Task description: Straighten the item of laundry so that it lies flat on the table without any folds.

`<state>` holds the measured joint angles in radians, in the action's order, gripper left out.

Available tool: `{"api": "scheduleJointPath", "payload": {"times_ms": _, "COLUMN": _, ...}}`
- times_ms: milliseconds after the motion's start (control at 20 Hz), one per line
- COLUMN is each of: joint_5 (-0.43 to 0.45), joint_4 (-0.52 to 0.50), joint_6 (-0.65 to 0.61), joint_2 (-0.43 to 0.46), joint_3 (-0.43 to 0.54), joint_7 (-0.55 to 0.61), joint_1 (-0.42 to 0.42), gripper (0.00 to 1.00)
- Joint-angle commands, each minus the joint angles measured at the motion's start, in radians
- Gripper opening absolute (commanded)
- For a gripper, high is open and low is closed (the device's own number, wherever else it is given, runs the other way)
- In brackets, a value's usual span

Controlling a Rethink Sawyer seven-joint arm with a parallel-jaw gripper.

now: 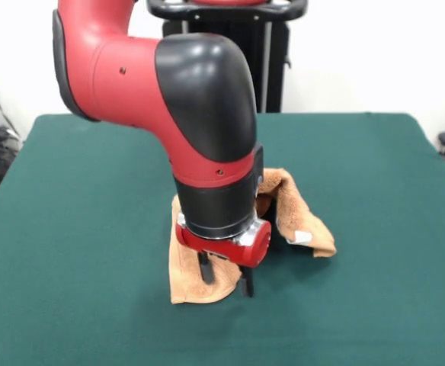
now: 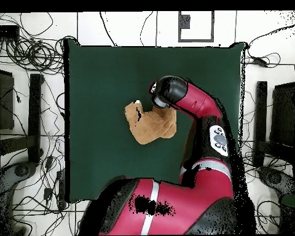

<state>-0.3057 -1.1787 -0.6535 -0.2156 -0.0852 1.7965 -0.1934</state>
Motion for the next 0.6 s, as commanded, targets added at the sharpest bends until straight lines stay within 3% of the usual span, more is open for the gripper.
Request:
{"api": "scheduleJointPath", "payload": {"times_ms": 50, "joint_5": 0.07, "joint_4": -0.13, "joint_6": 0.051, "joint_2": 0.035, "joint_3": 0.199, "joint_7": -0.087, "joint_1": -0.031, "gripper": 1.0}}
{"api": "scheduleJointPath", "payload": {"times_ms": 600, "joint_5": 0.128, "joint_4": -0.134, "joint_6": -0.014, "joint_2": 0.045, "joint_3": 0.269, "joint_7": -0.109, "joint_1": -0.087, "gripper": 1.0}}
